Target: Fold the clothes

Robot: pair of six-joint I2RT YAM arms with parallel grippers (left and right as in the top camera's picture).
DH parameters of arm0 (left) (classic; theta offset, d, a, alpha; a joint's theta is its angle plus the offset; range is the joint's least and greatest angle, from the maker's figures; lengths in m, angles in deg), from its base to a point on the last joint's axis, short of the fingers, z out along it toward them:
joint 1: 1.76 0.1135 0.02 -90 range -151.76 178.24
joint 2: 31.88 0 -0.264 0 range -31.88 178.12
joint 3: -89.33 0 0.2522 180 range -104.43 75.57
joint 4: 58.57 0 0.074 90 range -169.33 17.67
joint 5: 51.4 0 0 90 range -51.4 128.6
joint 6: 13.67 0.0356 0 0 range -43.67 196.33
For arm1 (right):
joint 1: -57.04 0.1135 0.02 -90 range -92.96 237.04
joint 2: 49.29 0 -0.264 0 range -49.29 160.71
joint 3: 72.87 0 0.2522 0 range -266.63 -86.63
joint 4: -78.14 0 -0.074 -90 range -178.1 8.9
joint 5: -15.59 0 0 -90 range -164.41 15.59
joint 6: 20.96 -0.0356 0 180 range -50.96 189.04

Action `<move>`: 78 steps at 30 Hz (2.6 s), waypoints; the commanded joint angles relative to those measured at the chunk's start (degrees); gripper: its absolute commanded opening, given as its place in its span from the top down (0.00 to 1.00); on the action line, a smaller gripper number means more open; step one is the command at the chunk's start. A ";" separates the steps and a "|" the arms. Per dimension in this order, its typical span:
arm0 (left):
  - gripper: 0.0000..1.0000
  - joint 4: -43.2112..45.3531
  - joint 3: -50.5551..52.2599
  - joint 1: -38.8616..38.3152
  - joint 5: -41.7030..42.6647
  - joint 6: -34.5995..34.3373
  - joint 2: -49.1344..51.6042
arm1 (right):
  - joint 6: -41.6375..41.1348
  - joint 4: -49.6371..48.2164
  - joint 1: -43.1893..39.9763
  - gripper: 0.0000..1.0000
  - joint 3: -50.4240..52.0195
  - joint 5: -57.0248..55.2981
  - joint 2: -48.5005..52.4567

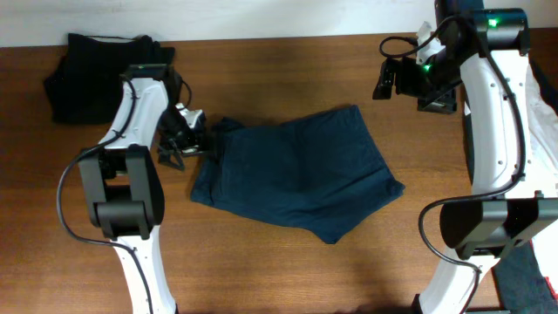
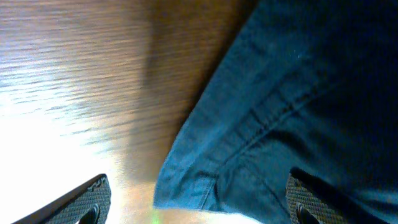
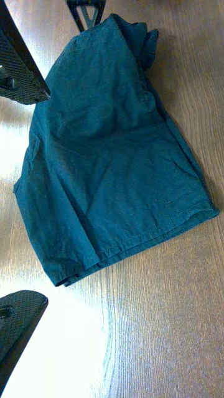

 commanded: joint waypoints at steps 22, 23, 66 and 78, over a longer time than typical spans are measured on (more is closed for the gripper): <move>0.99 9.09 11.87 -2.29 -1.44 1.25 -0.85 | -0.04 -0.63 -0.02 0.01 0.26 -0.09 -0.22; 0.99 8.85 11.76 -2.16 -1.49 0.98 -0.90 | -0.04 -0.68 -0.02 0.01 0.26 -0.09 -0.22; 0.99 -12.17 -10.01 17.05 -13.22 -8.66 -4.13 | -0.72 -27.19 22.01 0.27 18.51 -8.96 21.05; 0.99 -11.74 -10.01 17.05 -13.22 -8.66 -4.13 | -7.65 -22.49 20.37 0.96 16.09 -16.39 23.34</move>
